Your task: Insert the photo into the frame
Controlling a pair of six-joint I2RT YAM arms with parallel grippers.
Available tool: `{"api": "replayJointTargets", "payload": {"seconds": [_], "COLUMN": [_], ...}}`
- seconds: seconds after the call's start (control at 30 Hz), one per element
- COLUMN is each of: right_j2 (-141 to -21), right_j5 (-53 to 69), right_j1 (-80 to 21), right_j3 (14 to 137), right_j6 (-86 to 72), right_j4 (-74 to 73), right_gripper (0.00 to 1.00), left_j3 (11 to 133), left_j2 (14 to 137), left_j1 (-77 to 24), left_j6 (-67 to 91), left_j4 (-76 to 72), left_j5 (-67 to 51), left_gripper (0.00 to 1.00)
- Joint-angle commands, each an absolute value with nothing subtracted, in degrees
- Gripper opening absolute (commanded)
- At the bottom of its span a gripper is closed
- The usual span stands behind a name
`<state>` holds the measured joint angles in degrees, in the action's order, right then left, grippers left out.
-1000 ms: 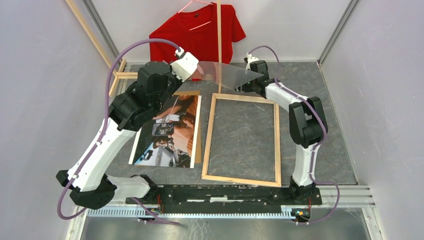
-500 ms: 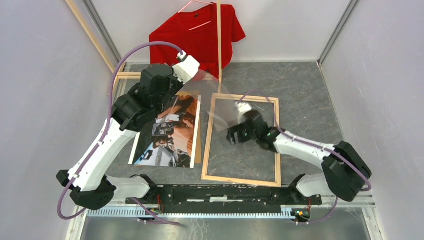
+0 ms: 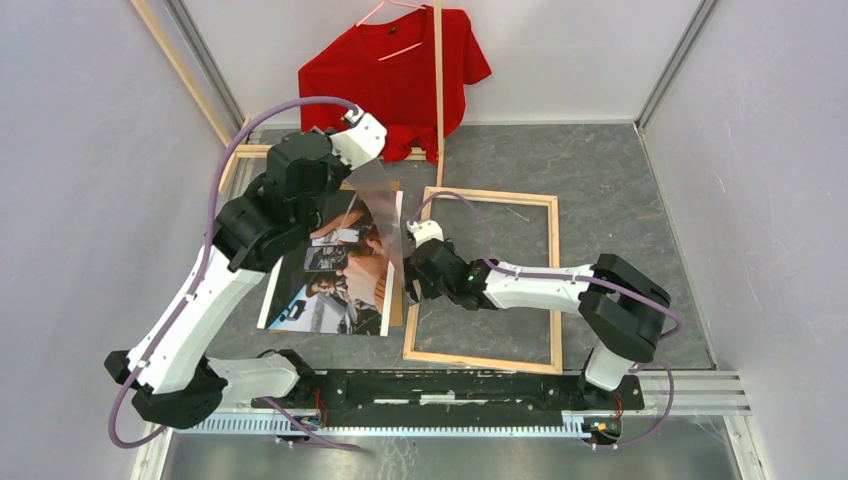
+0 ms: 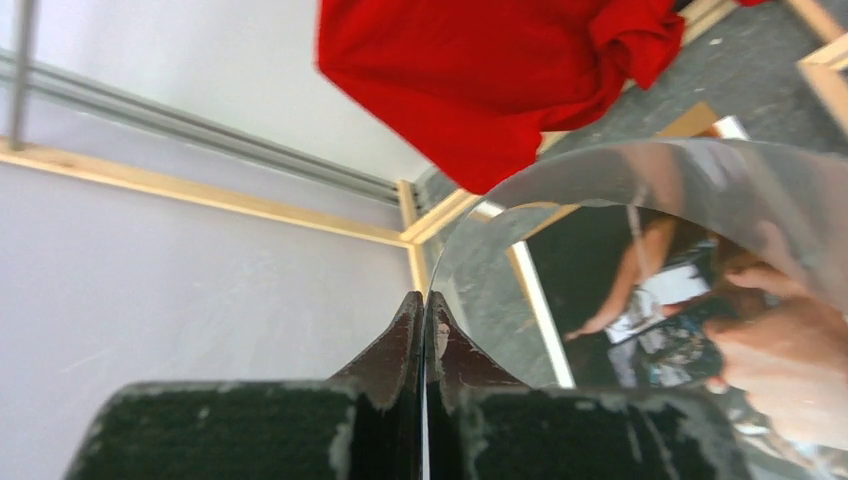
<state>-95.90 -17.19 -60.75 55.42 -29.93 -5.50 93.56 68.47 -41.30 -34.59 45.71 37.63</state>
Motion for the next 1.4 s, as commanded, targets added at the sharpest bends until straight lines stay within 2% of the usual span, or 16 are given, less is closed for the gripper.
{"api": "replayJointTargets", "payload": {"seconds": [0.0,0.17,0.3,0.37,0.5,0.6,0.67,0.8,0.93,0.97,1.1,1.13,1.27,1.37], "right_j2": [-98.4,-102.9,-105.4,-105.5,-102.4,-100.0,-99.3,-101.3,-104.2,-104.8,-105.2,-105.2,-101.3,-93.7], "right_j5": [-22.1,-27.2,-28.4,-27.6,-25.8,-26.4,-25.8,-20.2,-15.2,-15.1,-14.1,-13.7,-13.5,-12.2], "right_j1": [-60.9,-60.1,-57.6,-55.5,-52.2,-51.9,-51.9,-52.0,-52.3,-52.5,-52.7,-52.7,-52.3,-51.2], "right_j3": [60.8,62.6,62.0,60.5,54.4,51.7,51.6,52.8,54.3,55.1,57.4,58.3,59.5,54.3], "right_j6": [-30.7,-31.5,-33.5,-35.0,-37.7,-38.4,-38.7,-40.7,-45.6,-46.9,-49.1,-48.7,-45.4,-43.2], "right_j4": [-6.5,-8.9,-8.9,-8.4,-4.7,-2.9,-2.2,-0.4,3.9,3.6,5.3,5.7,5.5,9.1], "right_gripper": [0.9,0.83,0.72,0.63,0.33,0.25,0.25,0.27,0.38,0.43,0.76,0.81,0.95,0.98], "left_j3": [94.3,94.3,93.6,93.7,93.7,93.5,93.4,93.7,93.9,93.8,93.7,93.8,96.3,97.8], "left_j2": [64.4,63.6,62.9,62.9,62.9,63.2,63.5,64.5,65.4,65.4,65.2,65.2,66.6,68.3], "left_j1": [-41.0,-41.0,-41.0,-41.0,-41.0,-41.0,-41.0,-41.0,-41.0,-41.0,-41.0,-41.0,-41.0,-41.0], "left_j6": [-44.8,-45.3,-44.2,-43.6,-43.0,-41.8,-41.1,-39.7,-38.7,-38.7,-38.8,-38.7,-37.0,-35.1], "left_j4": [39.2,41.3,42.3,43.0,43.4,44.3,44.4,45.5,46.2,46.2,46.2,46.2,48.8,50.6], "left_j5": [44.6,45.4,45.1,44.8,44.4,43.5,43.0,41.6,40.8,40.6,40.5,40.5,39.1,37.8], "left_gripper": [0.02,0.02,0.02,0.02,0.02,0.02,0.02,0.02,0.02,0.02,0.02,0.02,0.02,0.02]}}
